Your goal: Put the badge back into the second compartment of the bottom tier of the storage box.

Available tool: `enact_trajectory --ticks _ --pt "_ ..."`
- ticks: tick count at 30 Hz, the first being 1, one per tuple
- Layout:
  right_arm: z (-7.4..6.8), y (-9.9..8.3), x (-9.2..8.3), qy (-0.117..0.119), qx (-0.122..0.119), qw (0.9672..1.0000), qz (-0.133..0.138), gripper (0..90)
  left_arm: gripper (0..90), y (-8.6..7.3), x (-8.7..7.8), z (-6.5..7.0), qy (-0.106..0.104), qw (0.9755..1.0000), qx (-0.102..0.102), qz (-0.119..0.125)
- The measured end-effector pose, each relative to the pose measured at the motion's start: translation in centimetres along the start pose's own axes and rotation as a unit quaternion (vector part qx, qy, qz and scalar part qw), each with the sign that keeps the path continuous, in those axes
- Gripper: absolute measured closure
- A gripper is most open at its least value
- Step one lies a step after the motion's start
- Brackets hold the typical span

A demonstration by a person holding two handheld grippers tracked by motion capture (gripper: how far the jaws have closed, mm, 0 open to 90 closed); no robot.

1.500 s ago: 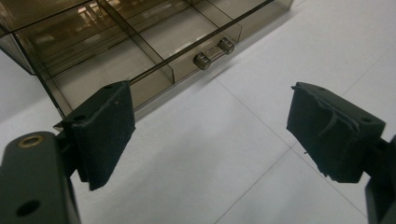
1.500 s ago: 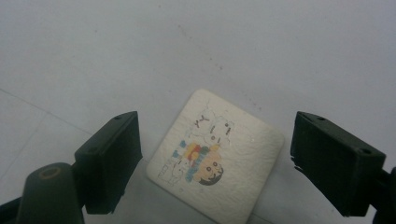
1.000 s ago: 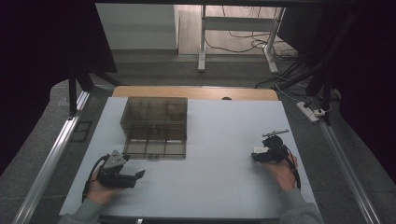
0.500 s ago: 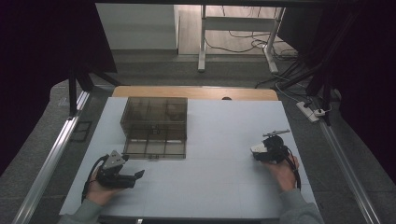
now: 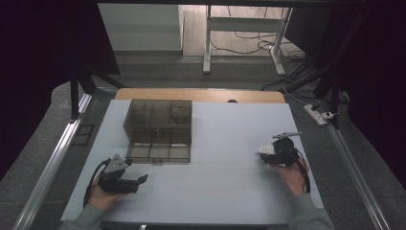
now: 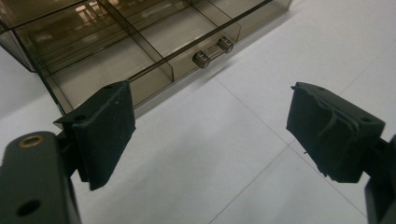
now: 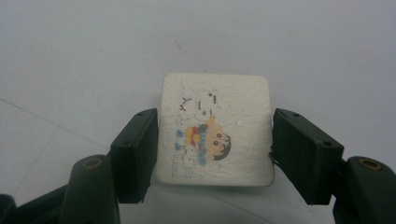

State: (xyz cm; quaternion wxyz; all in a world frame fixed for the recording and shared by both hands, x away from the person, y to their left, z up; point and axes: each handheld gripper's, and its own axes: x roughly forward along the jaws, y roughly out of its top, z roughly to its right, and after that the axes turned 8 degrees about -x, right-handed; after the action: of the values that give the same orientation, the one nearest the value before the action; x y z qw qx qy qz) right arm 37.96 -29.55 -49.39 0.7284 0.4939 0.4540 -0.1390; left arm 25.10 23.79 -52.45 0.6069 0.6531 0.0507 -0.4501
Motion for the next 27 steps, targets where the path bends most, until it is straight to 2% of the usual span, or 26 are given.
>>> enact_trajectory --ticks 4,11,14,19,27 --pt "-0.1 0.1 -0.4 0.001 -0.003 0.9999 0.01 32.6 15.3 0.0 0.0 0.0 -0.001 1.0 0.0 0.001" --pt "-0.2 0.4 -1.3 0.003 -0.012 0.9984 0.054 32.6 15.4 0.0 0.0 0.0 -0.002 1.0 0.001 0.0" --pt "-0.2 0.4 -1.4 0.006 -0.015 0.9981 0.06 32.6 15.5 -0.1 0.0 0.0 -0.002 1.0 0.001 -0.001" --pt "-0.5 0.7 -1.9 0.012 -0.023 0.9966 0.078 32.6 15.7 -0.1 0.0 0.0 -0.003 1.0 0.002 0.0" --pt "-1.5 1.3 -2.9 0.026 -0.042 0.9924 0.113 32.5 15.8 -0.1 0.0 0.0 -0.003 1.0 0.003 -0.002"
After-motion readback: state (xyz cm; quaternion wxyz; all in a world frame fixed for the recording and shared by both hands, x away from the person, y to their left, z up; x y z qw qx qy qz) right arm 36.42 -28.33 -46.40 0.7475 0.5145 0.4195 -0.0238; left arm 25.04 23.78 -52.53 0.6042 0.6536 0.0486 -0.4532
